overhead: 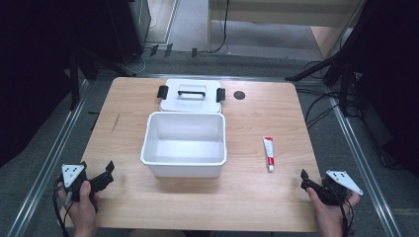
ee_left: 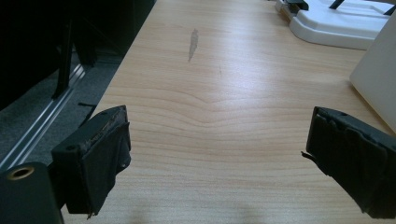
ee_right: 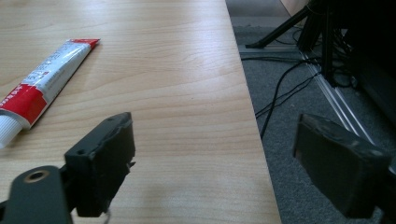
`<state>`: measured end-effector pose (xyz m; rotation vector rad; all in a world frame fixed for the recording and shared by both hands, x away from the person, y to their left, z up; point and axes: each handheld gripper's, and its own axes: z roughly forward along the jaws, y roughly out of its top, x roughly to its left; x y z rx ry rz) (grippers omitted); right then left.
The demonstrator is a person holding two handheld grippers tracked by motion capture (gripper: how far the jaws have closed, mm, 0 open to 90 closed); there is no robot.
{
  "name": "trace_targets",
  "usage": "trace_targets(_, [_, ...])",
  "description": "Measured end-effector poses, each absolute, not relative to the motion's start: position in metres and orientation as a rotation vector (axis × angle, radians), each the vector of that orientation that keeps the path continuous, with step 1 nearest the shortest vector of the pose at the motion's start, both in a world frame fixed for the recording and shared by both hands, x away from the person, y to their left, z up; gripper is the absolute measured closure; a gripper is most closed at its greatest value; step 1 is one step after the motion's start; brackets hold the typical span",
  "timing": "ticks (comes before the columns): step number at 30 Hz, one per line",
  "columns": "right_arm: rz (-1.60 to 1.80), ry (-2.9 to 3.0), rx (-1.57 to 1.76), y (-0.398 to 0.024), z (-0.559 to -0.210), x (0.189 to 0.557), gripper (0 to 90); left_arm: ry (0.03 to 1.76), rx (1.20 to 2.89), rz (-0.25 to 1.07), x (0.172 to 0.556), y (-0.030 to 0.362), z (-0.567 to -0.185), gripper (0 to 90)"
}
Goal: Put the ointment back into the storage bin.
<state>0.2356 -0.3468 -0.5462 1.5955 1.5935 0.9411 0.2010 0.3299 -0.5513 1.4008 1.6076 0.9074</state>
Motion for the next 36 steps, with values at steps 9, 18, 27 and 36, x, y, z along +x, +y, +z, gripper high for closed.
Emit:
trace_targets(9, [0.904,1.657,1.582,-0.338,-0.544,0.240,19.5,1.608,1.389,0.886,0.201,0.331,-0.551,6.9])
trace_targets(18, [0.745,1.742,1.615,-0.307,-0.516,0.262,28.2,1.600,1.379,0.886,0.200,0.332,-0.551,6.9])
trace_targets(27, [0.644,1.880,1.629,-0.285,-0.503,0.290,31.2,1.600,1.377,0.877,0.200,0.333,-0.552,6.9])
trace_targets(36, [0.556,2.069,1.656,-0.284,-0.493,0.315,40.7,1.606,1.378,0.863,0.201,0.334,-0.552,6.9])
